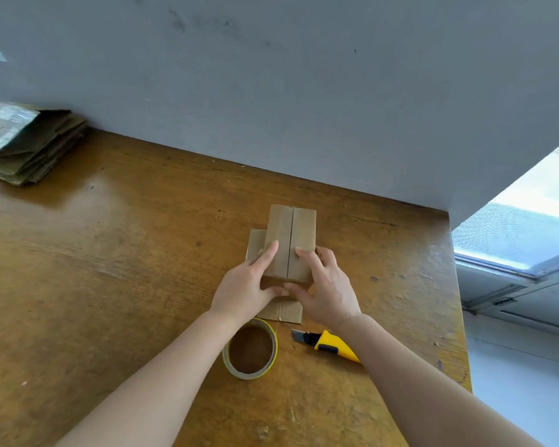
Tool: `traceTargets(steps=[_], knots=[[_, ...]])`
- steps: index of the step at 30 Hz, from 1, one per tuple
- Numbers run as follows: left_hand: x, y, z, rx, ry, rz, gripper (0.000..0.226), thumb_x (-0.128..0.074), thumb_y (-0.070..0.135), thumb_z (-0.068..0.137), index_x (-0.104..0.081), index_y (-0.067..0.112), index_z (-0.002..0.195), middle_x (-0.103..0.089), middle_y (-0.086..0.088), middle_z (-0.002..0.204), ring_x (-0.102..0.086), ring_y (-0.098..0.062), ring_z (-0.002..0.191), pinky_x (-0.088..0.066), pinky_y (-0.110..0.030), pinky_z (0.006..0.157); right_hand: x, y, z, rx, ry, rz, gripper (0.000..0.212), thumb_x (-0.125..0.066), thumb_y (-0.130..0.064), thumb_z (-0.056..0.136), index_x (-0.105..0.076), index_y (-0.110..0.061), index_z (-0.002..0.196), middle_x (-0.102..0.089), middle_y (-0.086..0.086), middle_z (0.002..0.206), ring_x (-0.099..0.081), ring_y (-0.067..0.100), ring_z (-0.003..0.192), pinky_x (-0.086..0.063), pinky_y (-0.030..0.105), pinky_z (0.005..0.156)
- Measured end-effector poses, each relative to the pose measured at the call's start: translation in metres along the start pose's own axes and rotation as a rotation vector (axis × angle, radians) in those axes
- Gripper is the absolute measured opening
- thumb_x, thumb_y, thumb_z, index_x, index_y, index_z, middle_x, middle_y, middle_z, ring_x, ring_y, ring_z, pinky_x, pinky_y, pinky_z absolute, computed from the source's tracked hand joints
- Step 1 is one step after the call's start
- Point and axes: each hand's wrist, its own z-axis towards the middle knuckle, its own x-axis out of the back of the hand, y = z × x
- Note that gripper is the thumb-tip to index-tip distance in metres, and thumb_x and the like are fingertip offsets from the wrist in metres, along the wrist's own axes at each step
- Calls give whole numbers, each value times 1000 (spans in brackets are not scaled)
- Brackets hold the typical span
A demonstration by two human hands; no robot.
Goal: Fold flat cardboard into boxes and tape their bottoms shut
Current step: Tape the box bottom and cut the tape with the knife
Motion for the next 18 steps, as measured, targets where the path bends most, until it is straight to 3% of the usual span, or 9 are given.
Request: traceTargets(steps=[2,7,11,12,14,16,18], knots=[[0,-1,0,-13,13,24,81,-65,37,87,-17,31,152,-56,-10,136,-58,-26,115,-50,-37,93,-1,-1,-1,13,0,-43,65,-67,-42,87,-38,-22,141,-40,11,138,-56,32,109,-57,39,81],[-3,0,0,-12,10,63,82,-65,25,89,-12,32,152,-53,-9,139,-58,-25,116,-49,-36,95,-9,-7,-5,26,-7,-65,75,-72,-18,83,-31,-18,145,-34,16,145,-50,34,121,-54,39,88],[-2,-1,-4,-1,-24,75,95,-65,22,89,8,41,147,-50,-6,142,-59,-24,112,-51,-36,93,-11,-2,-10,-137,-59,83,95,-66,-11,85,-1,-28,153,-36,6,149,-57,28,114,-54,36,85],[-1,0,-5,12,-36,54,97,-65,28,89,12,43,145,-49,-5,143,-59,-22,112,-52,-35,93,-10,-1,-11,-222,-84,152,96,-65,-13,87,2,-29,153,-42,3,145,-58,26,113,-54,36,86],[0,7,-6,61,-31,8,96,-61,54,84,9,42,149,-46,-3,145,-56,-21,117,-52,-34,92,-9,-2,-12,-339,-110,265,82,-63,-16,88,-13,-28,153,-54,0,137,-58,23,116,-53,36,89],[1,17,-4,155,24,-14,98,-47,78,75,-2,37,151,-42,-2,146,-50,-21,123,-51,-34,91,-7,-6,-10,-325,-104,289,70,-60,-13,86,-30,-30,148,-57,0,131,-58,21,116,-54,36,88],[5,29,0,267,98,-41,108,-34,90,64,-11,32,151,-38,-3,143,-43,-20,125,-51,-35,90,-4,-10,-7,-292,-103,279,75,-58,-10,85,-28,-32,150,-53,-1,136,-55,20,117,-54,34,86]])
